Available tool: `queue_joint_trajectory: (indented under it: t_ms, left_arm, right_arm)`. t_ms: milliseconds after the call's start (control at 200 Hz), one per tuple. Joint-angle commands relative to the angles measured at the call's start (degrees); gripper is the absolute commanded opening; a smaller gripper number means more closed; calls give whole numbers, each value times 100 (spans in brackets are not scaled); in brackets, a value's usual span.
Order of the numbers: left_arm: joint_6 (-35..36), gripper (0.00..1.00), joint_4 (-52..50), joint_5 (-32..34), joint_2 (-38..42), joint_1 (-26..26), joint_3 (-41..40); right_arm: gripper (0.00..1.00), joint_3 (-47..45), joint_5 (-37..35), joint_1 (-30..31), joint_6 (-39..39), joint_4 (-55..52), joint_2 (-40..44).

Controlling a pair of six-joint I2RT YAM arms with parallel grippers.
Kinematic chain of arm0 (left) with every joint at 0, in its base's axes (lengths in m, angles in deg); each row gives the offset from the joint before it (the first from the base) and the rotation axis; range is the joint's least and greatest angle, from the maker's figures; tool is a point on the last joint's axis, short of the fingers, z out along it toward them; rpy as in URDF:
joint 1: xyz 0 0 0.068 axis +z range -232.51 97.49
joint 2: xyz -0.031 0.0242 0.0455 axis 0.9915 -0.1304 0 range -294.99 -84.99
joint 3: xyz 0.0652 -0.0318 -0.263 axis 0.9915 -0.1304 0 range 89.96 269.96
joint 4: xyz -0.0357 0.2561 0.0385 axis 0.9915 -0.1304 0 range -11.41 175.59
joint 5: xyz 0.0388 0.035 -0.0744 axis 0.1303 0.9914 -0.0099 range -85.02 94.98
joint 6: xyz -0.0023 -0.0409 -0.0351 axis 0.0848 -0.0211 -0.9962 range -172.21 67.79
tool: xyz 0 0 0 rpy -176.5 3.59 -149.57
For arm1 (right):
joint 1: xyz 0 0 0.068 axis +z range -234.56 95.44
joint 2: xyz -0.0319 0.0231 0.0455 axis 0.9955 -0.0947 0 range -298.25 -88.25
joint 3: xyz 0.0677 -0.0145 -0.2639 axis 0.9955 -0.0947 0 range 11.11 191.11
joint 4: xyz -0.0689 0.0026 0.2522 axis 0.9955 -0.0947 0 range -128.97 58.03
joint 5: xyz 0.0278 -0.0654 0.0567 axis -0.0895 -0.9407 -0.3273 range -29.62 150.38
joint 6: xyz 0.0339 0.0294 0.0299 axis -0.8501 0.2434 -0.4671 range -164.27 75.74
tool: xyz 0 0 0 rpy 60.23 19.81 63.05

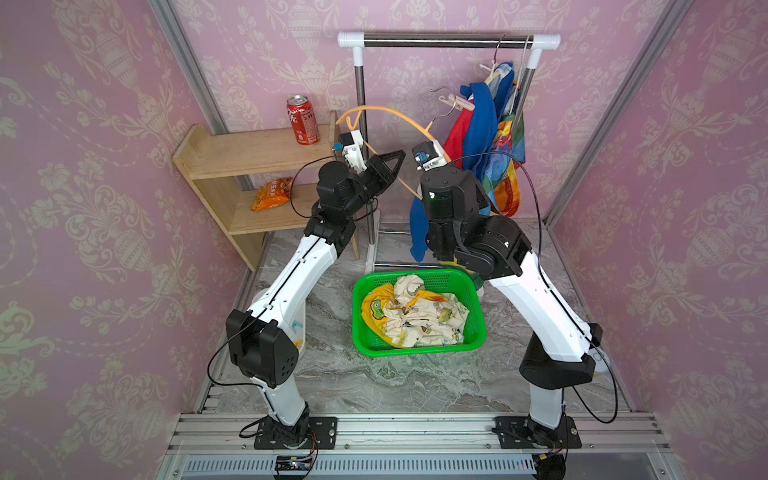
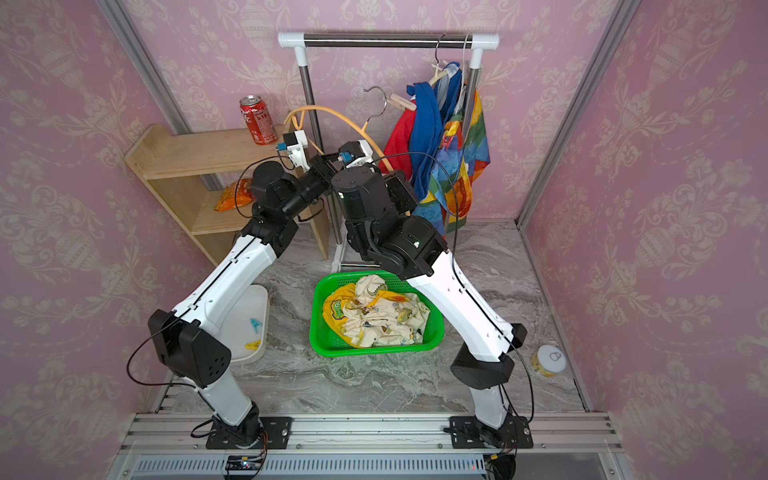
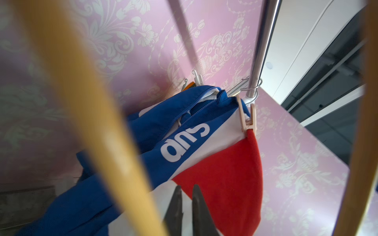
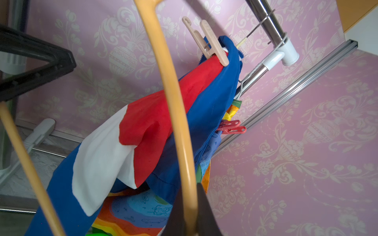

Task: Remove the clothespins securing jackets to the hanger
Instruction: Adjust the hanger.

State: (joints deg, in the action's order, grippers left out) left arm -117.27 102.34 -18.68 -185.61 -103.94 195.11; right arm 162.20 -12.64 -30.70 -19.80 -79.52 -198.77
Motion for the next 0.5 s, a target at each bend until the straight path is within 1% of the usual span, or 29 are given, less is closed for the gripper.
queue_joint_trajectory:
  t_ms: [0,95,155,190,210,255,280,345,350,360,365,380,495]
  left_arm:
    - [533,0,3,-621,-357,-45,401]
    - [343,0,96,-779,-605,-78,618]
    - [79,0,334,-780,-720,-85,675]
    - [-79,0,460,-814,-815,-81,738]
    - [-175,0,538,-821,-859,-81,764]
    - [-358,0,705,-825,-935,-88,825]
    - [-414,0,792,-810,-970,-81,839]
    - [-477,0,894,-747,-994,-84,895]
    - [-479,0,905,-746,-994,-82,903]
    - [-481,0,923,-746,-1001,-83,916]
    - [-481,0,925,-745,-1002,-86,918]
    - [-482,0,928,-745,-1008,-83,937]
    - [-699,0,1071,-772,-1112,-81,1190]
  right_arm:
    - [4,50,277,52,-348,-85,364]
    - [11,-160,528,48,-727,-292,627]
    - [14,-486,776,45,-913,-285,901]
    - [18,-757,839,38,-977,-143,1090]
    - [23,-913,905,36,-1014,-71,1204]
    - [37,-1270,1150,5,-1138,62,1499]
    - [42,-1491,1280,-27,-1261,148,1671]
    - [51,-2091,1969,-216,-1662,308,2226]
    - [52,-2162,2025,-239,-1698,321,2275]
    - [59,-2263,2117,-288,-1781,362,2360]
    - [62,-2309,2178,-310,-1819,383,2422]
    - [65,-2488,2310,-377,-1943,454,2561]
    - [74,-4012,3663,-1044,-2590,1198,3837]
